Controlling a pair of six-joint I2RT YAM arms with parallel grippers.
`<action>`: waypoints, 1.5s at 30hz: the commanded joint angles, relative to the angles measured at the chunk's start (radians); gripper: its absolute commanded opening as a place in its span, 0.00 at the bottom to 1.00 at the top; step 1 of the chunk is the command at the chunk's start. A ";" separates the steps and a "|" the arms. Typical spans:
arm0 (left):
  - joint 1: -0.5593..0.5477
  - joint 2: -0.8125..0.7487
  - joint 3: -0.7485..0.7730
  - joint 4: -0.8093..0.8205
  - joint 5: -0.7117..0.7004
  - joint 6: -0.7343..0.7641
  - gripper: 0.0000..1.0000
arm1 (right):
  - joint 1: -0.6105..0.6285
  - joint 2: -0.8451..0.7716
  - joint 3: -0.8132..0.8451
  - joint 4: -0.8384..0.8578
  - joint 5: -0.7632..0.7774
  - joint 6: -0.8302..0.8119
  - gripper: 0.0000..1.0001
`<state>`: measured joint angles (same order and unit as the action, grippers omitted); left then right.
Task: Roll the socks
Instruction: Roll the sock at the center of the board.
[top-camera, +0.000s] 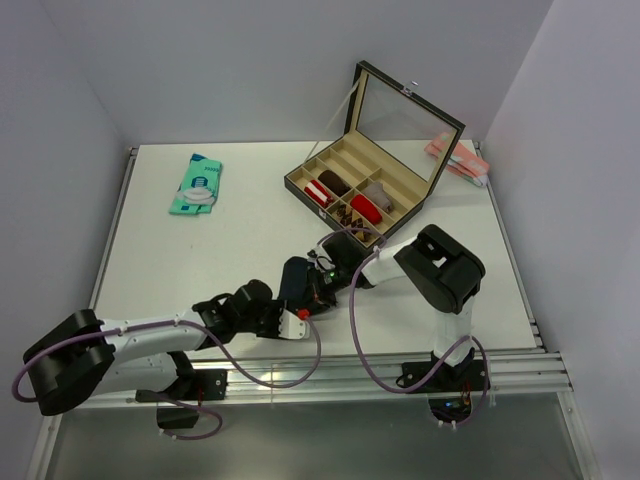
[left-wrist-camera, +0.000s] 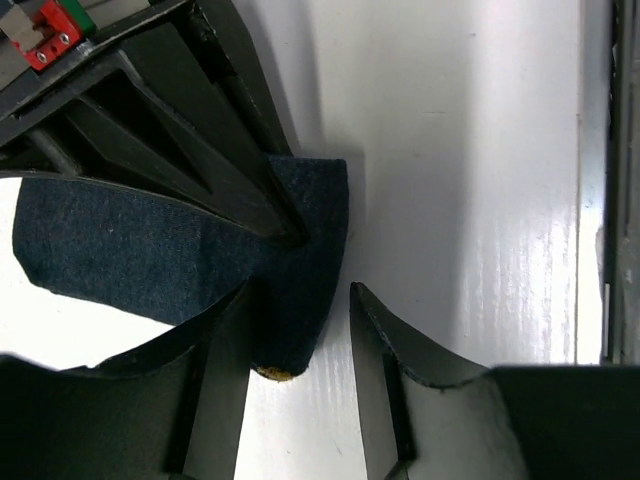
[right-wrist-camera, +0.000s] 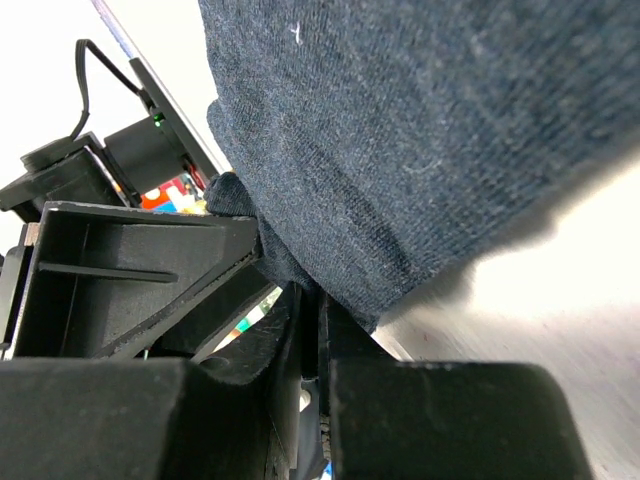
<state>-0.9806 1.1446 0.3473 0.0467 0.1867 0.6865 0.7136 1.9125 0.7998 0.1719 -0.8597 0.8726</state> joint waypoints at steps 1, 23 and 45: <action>0.006 0.026 0.018 0.059 -0.009 -0.025 0.46 | -0.016 0.030 -0.007 -0.118 0.103 -0.032 0.00; 0.129 0.174 0.197 -0.289 0.197 -0.016 0.00 | -0.023 -0.321 -0.028 -0.215 0.390 -0.100 0.51; 0.399 0.817 0.719 -1.131 0.586 0.275 0.04 | 0.300 -1.124 -0.344 -0.164 1.091 -0.237 0.53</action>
<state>-0.5900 1.8256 1.0576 -0.8467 0.7856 0.8597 0.9058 0.7582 0.4076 -0.0185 0.0597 0.7292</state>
